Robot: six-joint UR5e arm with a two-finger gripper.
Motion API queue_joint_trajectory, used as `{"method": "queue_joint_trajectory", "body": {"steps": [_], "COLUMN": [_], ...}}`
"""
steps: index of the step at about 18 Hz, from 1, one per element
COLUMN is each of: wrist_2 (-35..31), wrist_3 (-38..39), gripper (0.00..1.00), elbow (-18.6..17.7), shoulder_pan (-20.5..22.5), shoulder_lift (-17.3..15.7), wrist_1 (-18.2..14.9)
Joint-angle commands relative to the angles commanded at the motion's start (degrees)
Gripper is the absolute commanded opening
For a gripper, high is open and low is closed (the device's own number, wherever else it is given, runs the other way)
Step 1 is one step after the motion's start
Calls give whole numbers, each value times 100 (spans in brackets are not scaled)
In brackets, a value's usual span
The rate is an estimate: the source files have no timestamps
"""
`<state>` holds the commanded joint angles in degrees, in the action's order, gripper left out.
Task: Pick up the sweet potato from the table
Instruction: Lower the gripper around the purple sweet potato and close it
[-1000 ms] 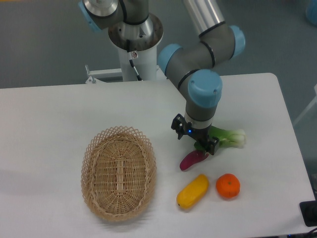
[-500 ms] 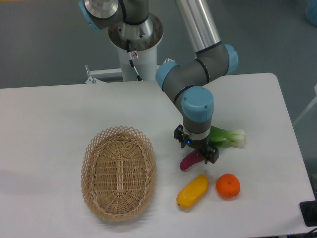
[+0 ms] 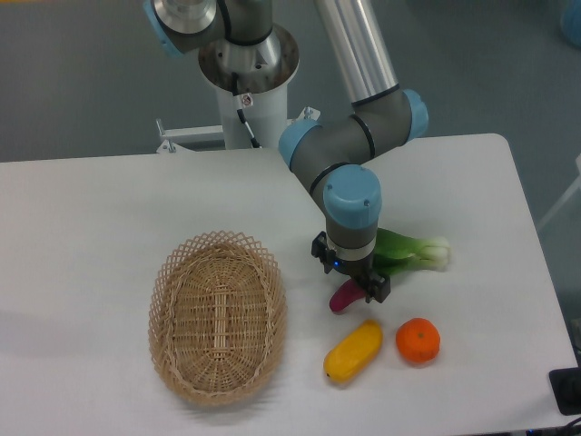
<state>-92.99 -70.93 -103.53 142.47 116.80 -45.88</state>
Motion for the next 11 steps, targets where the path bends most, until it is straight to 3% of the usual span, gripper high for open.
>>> {"method": "queue_joint_trajectory", "body": {"steps": [5, 11], "wrist_2": [-9, -18], "wrist_3": [-131, -378], "gripper": [100, 99], "elbow": [18, -17], "shoulder_pan": [0, 0], "shoulder_lift": [88, 167], "wrist_1": [9, 246]}}
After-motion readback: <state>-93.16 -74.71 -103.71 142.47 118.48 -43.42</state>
